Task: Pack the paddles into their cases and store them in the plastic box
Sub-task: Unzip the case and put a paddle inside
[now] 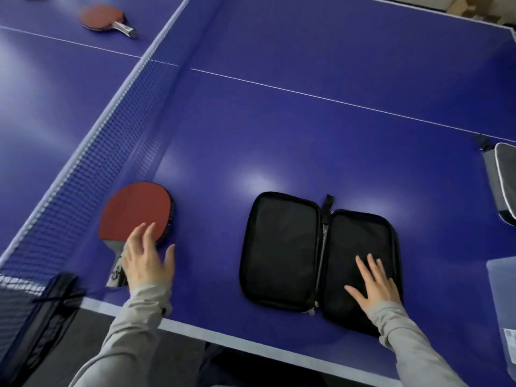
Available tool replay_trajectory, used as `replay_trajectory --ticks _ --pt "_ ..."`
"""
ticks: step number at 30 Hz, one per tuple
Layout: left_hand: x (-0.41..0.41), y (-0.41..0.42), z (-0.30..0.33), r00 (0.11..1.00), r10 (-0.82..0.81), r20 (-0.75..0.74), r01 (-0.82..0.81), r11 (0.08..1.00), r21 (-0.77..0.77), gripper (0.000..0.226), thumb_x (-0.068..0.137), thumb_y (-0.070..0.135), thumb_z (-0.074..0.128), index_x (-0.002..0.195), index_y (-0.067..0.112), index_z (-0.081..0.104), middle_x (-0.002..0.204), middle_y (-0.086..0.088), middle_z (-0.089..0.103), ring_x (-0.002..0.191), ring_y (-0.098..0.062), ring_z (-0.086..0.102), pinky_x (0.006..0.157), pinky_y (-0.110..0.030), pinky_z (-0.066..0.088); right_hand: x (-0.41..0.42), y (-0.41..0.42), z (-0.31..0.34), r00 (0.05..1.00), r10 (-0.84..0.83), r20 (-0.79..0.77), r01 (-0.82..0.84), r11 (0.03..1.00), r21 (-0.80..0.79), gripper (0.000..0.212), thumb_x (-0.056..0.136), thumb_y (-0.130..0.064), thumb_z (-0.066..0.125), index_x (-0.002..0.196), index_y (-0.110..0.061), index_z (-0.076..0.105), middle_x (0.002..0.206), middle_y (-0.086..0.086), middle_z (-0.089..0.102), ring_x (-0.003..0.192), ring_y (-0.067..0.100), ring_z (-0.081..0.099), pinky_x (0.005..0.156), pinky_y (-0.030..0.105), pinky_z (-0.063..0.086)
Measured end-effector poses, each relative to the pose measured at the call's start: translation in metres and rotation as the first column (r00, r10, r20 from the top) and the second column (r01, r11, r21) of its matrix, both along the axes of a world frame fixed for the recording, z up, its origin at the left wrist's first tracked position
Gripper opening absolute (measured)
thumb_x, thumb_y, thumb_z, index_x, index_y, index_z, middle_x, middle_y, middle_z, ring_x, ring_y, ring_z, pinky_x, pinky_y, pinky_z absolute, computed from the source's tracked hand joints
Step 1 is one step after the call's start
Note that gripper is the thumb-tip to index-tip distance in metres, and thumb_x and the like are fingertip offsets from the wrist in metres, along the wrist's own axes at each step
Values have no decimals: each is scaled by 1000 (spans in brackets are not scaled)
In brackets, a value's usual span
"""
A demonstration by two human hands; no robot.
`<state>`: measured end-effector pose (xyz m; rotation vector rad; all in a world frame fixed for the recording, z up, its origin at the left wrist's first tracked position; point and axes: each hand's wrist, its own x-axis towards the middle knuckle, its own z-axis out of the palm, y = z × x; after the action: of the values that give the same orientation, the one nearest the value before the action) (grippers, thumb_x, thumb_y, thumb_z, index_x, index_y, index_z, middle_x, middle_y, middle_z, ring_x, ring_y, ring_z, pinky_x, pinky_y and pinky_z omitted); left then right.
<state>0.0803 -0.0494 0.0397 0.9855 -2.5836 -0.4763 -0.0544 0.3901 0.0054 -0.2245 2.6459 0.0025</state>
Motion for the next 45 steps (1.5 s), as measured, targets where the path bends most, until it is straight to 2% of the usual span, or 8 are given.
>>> replay_trajectory --ticks 2,6,9,12,19,27,34,45 --pt "26 -34 -6 986 157 63 -159 987 32 74 70 20 80 133 3 43 135 -22 43 122 -44 41 93 -58 36 3 -5 1 999 -52 9 52 999 0 78 88 -52 50 148 -30 6 159 0 -2 146 20 -3 113 45 23" --pt "48 -65 -21 923 281 262 -330 929 168 100 60 30 86 139 2 32 136 -25 38 124 -44 37 96 -60 33 4 -17 5 991 -128 28 128 992 3 76 89 -45 52 148 -27 8 159 2 -1 146 22 -2 112 45 26" --pt "49 -72 -30 876 264 403 -380 893 241 84 67 33 81 132 1 39 129 -26 43 121 -44 38 96 -57 35 3 -23 9 987 -156 33 156 988 -3 75 89 -40 55 148 -25 11 159 4 2 146 22 0 108 43 34" --pt "43 -77 -34 871 211 444 -351 899 260 57 74 28 74 118 -1 52 120 -24 49 115 -42 41 93 -52 38 2 -26 12 981 -190 45 192 981 -29 75 88 -36 58 148 -23 13 158 3 3 146 22 0 107 41 34" --pt "35 -84 -41 884 210 417 -379 845 378 53 72 19 75 111 -7 50 112 -29 52 108 -44 49 92 -48 38 0 -30 14 969 -235 70 239 969 -57 75 87 -32 61 147 -22 16 158 4 3 146 22 -1 111 42 26" --pt "26 -59 -24 889 294 350 -421 826 375 42 74 21 74 102 -3 55 99 -23 57 97 -44 55 84 -46 41 3 -28 11 980 -196 23 196 980 -18 75 88 -39 57 148 -25 12 158 3 3 146 21 0 102 39 40" --pt "-8 8 -1 956 262 130 -291 832 472 26 74 26 72 82 9 54 82 -10 57 74 -27 51 71 -35 38 5 -26 11 989 -148 -10 148 988 30 75 89 -45 52 148 -27 9 159 2 1 146 20 1 100 35 42" --pt "-65 161 18 996 84 25 -83 814 575 29 72 22 74 88 8 54 85 -4 57 74 -18 49 71 -27 34 10 -15 9 993 -114 -7 114 993 -25 74 91 -50 45 148 -31 3 159 -1 -6 146 18 -5 111 39 27"
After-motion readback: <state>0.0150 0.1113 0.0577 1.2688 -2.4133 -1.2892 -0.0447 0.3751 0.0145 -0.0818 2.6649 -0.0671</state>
